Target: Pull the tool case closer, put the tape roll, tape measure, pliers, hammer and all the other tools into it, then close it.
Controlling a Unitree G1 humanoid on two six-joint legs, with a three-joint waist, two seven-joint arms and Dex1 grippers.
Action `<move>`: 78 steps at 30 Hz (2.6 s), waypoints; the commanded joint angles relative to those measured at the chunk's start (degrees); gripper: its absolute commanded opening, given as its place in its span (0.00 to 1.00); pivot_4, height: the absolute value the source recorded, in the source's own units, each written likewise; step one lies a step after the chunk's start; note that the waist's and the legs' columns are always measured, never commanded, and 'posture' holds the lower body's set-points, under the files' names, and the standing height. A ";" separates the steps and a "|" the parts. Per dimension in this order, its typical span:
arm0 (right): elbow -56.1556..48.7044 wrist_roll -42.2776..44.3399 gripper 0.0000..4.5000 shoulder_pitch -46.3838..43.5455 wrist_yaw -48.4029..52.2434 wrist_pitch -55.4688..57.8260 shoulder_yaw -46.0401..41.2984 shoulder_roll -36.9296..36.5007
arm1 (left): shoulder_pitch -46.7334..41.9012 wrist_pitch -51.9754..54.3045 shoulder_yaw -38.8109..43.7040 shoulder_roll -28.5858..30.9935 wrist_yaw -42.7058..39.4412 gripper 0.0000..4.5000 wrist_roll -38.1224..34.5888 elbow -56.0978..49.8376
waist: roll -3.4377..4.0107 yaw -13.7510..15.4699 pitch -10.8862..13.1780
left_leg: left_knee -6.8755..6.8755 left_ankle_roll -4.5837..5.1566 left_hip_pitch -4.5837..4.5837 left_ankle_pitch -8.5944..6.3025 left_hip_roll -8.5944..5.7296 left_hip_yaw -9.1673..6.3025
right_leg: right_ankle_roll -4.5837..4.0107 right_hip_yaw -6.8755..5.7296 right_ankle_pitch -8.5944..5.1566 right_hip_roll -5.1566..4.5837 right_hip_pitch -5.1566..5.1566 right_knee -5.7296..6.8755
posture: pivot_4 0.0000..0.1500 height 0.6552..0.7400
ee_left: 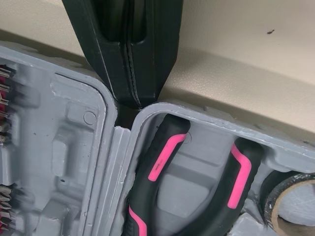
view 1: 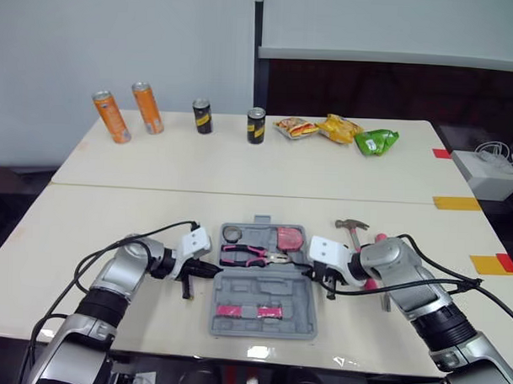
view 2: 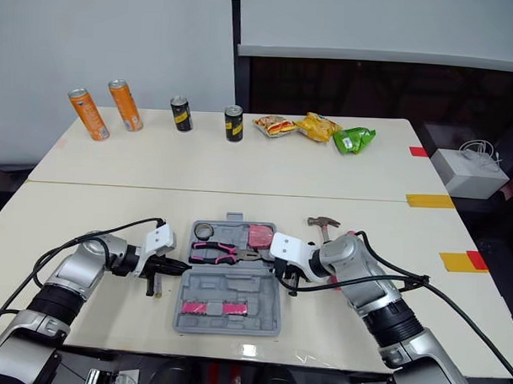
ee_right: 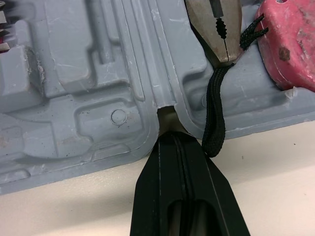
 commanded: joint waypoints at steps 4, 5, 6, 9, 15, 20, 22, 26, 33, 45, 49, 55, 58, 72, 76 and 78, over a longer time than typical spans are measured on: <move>-2.95 2.18 0.00 1.57 1.93 0.47 2.27 0.63 | 0.86 -0.19 -2.22 -1.57 -1.19 0.00 -1.09 -3.41 | 0.00 0.02 0.00 | -0.06 0.00 -0.01 0.00 -0.01 0.00 | 0.03 0.00 0.02 0.00 0.00 -0.07 | 1.00 1.00; -3.06 2.15 0.00 1.82 1.63 0.47 2.05 0.52 | 1.03 -0.09 -2.26 -1.61 -1.17 0.00 -1.13 -3.70 | 0.00 0.02 0.00 | -0.07 0.00 -0.01 0.00 -0.01 0.00 | 0.05 0.00 0.03 0.00 0.00 -0.09 | 1.00 1.00; -3.14 2.12 0.00 2.00 1.41 0.47 1.90 0.45 | 1.15 -0.01 -2.28 -1.64 -1.16 0.00 -1.15 -3.92 | 0.00 0.06 0.00 | -0.08 0.00 -0.01 0.00 -0.01 0.00 | 0.06 0.00 0.04 0.00 0.00 -0.11 | 1.00 1.00; -3.04 1.96 0.00 2.36 0.40 -0.22 0.85 0.35 | 1.82 -0.07 -1.55 -1.43 -0.42 0.00 -1.36 -4.88 | 0.00 0.05 0.00 | -0.11 0.00 -0.02 0.00 -0.02 0.01 | 0.10 0.00 0.06 0.00 0.00 -0.17 | 1.00 1.00; -6.18 5.49 0.00 5.48 0.37 2.07 -5.34 -2.48 | 5.45 1.38 4.64 1.23 2.11 0.00 -4.61 -9.53 | 0.00 0.05 0.02 | -0.14 0.00 -0.07 0.00 -0.02 0.00 | 0.12 -0.01 0.07 0.00 -0.02 -0.23 | 1.00 1.00; -10.46 11.40 0.00 11.02 -0.30 0.80 -13.14 -5.77 | 9.64 2.14 10.48 3.40 4.74 0.00 -9.14 -15.65 | 0.03 0.02 0.37 | -0.14 0.00 -0.20 0.00 -0.01 -0.01 | 0.26 -0.03 0.16 0.01 -0.17 -0.23 | 1.00 1.00; -12.19 16.62 0.00 14.18 -1.37 -0.35 -19.20 -4.31 | 12.02 1.45 14.46 3.16 6.10 0.00 -12.79 -18.42 | 0.06 -0.07 0.39 | -0.13 0.01 -0.18 0.01 -0.01 0.01 | 0.19 -0.01 0.12 0.01 -0.17 -0.23 | 1.00 1.00; -14.09 24.66 0.00 20.87 -3.48 -5.89 -28.95 -0.38 | 17.65 5.98 24.19 0.35 10.24 0.00 -23.77 -26.00 | 0.09 -0.17 0.41 | -0.13 0.01 -0.19 0.00 -0.01 0.04 | 0.17 0.02 0.11 0.01 -0.17 -0.24 | 1.00 1.00; -14.96 32.55 0.26 33.02 -2.48 -15.97 -39.34 1.96 | 31.99 11.07 33.68 0.89 13.30 0.26 -34.66 -37.01 | 0.15 -0.21 0.46 | -0.15 0.04 -0.19 -0.01 -0.01 0.05 | 0.15 0.02 0.09 0.01 -0.14 -0.43 | 1.00 1.00; -8.82 37.97 1.00 56.36 0.66 -27.91 -57.89 2.17 | 54.19 1.32 46.35 1.46 8.60 1.00 -35.72 -33.00 | 0.10 -0.12 0.60 | -0.35 0.34 0.32 -0.26 -0.08 0.06 | 0.85 0.02 -0.08 0.03 0.80 -1.65 | 1.00 1.00; -4.75 37.69 1.00 58.12 0.95 -30.87 -58.48 2.38 | 55.90 -1.72 46.49 1.14 7.98 1.00 -34.94 -29.70 | 0.05 -0.10 0.62 | -0.51 0.08 0.38 -0.41 -0.14 0.09 | 0.91 0.07 -0.08 0.00 0.84 -1.76 | 1.00 1.00; -4.64 38.26 1.00 58.36 0.02 -31.25 -57.27 2.44 | 55.10 -1.89 45.14 1.17 9.01 1.00 -36.06 -30.87 | 0.11 0.06 0.59 | -0.65 0.33 0.37 -0.28 -0.14 0.06 | 0.62 0.02 0.10 0.00 0.83 -1.76 | 1.00 1.00; -7.00 38.67 1.00 57.42 -1.54 -29.47 -55.95 2.27 | 54.05 -0.10 44.17 1.47 9.85 1.00 -37.22 -33.57 | 0.13 0.08 0.58 | -0.64 0.33 0.36 -0.28 -0.14 0.05 | 0.62 0.00 0.11 0.00 0.83 -1.76 | 1.00 1.00; -21.86 42.08 1.00 40.77 -3.48 -24.04 -44.97 -2.56 | 42.94 26.23 35.28 0.19 44.50 1.00 -36.66 -56.50 | 0.29 -0.23 0.44 | -0.40 0.39 0.29 -0.23 -0.14 0.01 | 0.61 0.01 0.22 0.01 0.78 -1.47 | 1.00 1.00; -19.30 48.71 1.00 27.37 8.98 -16.51 -38.16 -11.12 | 29.49 52.26 34.58 -7.06 68.52 1.00 -36.21 -61.34 | 0.64 -1.12 0.63 | 0.13 0.57 0.15 -0.12 -0.25 -0.10 | 0.56 -0.01 0.38 -0.12 0.76 -1.08 | 1.00 1.00; -17.52 49.08 1.00 25.26 11.42 -16.20 -37.20 -12.29 | 26.06 57.84 35.26 -10.00 72.19 1.00 -35.94 -61.86 | 0.32 -1.13 0.43 | 0.31 0.64 0.18 -0.07 -0.24 -0.18 | 0.50 -0.07 0.42 -0.13 0.86 -1.00 | 1.00 1.00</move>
